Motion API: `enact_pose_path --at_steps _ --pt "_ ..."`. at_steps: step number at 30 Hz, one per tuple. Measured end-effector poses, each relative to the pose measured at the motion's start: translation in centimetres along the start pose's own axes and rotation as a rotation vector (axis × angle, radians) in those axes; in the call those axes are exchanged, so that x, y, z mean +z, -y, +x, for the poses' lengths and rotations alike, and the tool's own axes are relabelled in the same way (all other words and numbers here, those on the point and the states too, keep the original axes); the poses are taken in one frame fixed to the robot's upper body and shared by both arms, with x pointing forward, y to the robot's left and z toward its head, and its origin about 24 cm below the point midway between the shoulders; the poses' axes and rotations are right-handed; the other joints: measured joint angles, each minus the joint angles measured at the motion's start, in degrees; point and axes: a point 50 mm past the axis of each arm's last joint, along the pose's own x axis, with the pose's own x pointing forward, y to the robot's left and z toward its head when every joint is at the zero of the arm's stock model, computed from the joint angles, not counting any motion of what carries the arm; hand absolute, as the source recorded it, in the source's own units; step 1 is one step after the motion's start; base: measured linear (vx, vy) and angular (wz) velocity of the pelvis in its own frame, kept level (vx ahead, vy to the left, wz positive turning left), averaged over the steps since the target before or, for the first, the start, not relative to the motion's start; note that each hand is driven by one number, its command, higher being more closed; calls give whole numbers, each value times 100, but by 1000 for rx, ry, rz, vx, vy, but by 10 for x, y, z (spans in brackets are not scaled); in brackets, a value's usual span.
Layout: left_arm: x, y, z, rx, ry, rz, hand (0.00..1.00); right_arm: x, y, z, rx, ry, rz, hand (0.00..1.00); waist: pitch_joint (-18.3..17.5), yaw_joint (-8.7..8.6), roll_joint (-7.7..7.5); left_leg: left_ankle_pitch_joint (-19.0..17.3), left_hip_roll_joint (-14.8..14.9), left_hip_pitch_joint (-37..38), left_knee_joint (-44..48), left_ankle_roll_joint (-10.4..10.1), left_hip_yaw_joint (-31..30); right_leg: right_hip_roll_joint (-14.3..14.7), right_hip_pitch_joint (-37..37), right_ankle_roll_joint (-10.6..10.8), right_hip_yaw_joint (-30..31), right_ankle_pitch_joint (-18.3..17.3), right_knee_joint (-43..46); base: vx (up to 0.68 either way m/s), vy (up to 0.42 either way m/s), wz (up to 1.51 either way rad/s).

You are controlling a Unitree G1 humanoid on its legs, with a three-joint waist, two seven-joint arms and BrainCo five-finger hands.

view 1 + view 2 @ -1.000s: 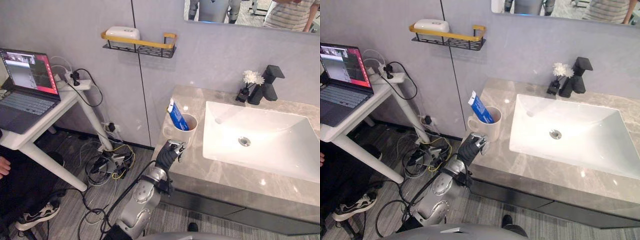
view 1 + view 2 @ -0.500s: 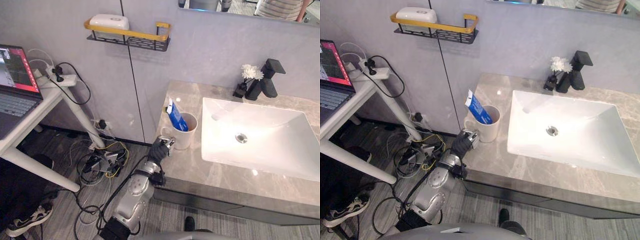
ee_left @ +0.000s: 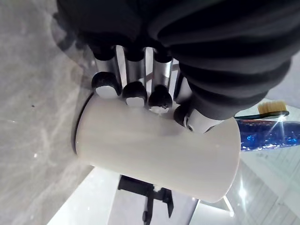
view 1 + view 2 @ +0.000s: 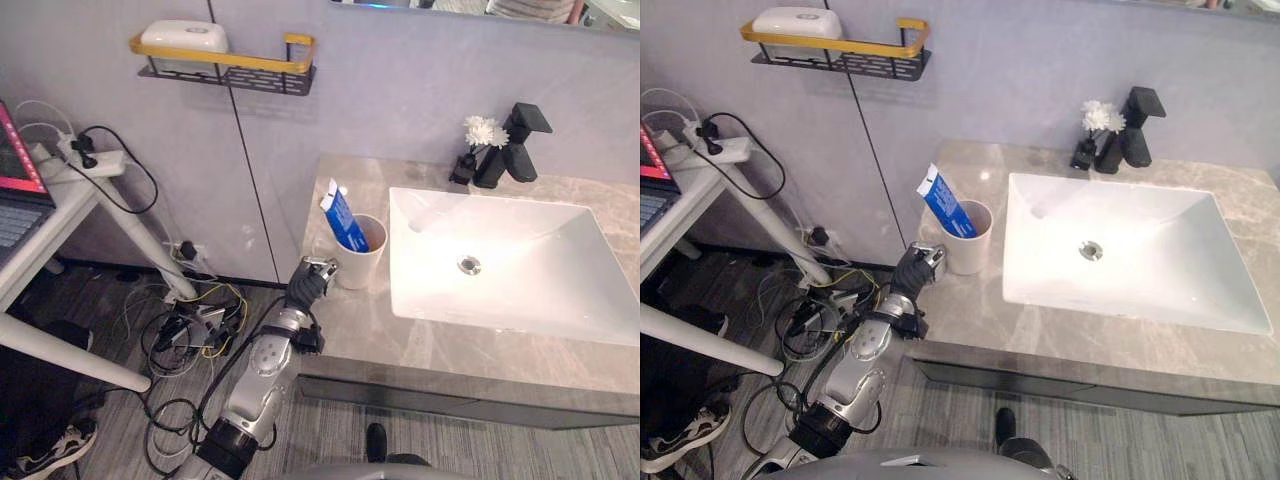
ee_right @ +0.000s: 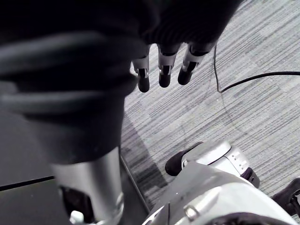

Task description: Organize washtable

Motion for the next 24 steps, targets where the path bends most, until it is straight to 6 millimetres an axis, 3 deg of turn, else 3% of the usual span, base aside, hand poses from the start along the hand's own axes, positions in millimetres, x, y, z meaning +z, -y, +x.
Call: enact_pose_path --at_steps 15,24 --pt "6 -12 3 85 26 -5 100 4 -3 1 7 17 2 0 17 -54 27 1 -31 8 48 2 132 -4 -33 15 118 38 -3 -3 4 -5" --pt "-4 0 -10 16 -14 -54 100 5 -3 1 9 21 -1 0 27 -37 46 2 -9 12 49 3 -10 -8 61 13 -13 36 -3 -3 -4 8"
